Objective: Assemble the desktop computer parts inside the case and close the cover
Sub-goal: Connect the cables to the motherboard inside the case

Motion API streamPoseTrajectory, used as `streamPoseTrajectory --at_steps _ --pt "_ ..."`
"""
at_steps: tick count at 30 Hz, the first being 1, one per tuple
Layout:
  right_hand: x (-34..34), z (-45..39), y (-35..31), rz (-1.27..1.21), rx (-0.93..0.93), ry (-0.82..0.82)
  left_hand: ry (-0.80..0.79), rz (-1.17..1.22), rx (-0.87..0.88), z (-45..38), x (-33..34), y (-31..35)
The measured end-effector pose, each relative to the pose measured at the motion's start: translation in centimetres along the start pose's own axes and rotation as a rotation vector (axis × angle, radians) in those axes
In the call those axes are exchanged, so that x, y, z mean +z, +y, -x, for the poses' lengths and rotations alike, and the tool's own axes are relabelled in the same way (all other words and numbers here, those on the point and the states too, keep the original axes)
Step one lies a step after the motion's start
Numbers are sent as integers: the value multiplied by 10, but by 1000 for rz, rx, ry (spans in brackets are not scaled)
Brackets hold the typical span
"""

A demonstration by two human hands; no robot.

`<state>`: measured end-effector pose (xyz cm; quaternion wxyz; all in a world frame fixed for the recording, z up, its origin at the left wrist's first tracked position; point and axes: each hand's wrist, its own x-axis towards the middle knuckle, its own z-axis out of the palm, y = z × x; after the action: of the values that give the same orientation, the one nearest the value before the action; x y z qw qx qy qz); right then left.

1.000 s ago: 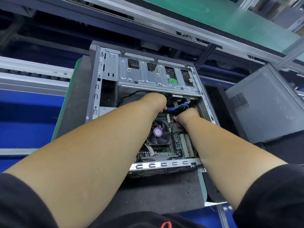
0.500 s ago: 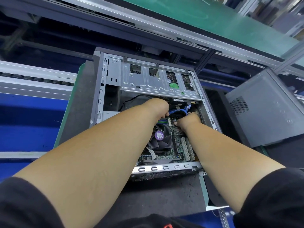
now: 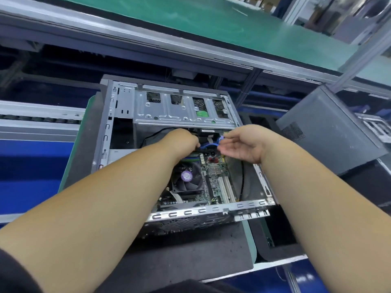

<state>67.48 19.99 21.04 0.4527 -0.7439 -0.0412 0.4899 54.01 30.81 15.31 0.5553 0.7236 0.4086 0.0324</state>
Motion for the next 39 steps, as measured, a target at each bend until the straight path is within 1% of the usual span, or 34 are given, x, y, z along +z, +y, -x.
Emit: streamPoseTrajectory --at_steps 3,6,12,14,16,19,21,23,25,27,29,32,39 --pt "-17 2 -5 -57 -58 -69 75 8 121 13 4 1" --pt "-34 1 -7 -133 -72 -90 153 5 214 25 9 9" --pt "-86 -14 -7 -291 -133 -113 230 -134 261 38 21 45" --pt "-105 -21 -5 -309 -136 -109 239 -139 265 39 30 57" --pt "-126 -28 -3 -315 -125 -126 248 -124 259 38 46 72" --pt "-155 -41 2 -300 -107 -152 252 -162 268 32 78 92" --pt "-169 -54 6 -269 -108 -162 235 -161 277 27 100 100" --pt "-178 -69 12 -188 -134 -140 234 -141 272 23 117 106" --pt "-183 -88 18 -73 -154 -83 258 -163 267 19 131 112" --pt "-184 -108 25 8 -130 -58 298 -218 270 16 140 118" --pt "-182 -126 30 38 -75 -82 342 -252 262 13 145 123" --pt "-173 -146 33 93 -5 -130 390 -239 245 11 147 125" --pt "-157 -188 36 312 72 -178 478 -217 156 20 153 124"
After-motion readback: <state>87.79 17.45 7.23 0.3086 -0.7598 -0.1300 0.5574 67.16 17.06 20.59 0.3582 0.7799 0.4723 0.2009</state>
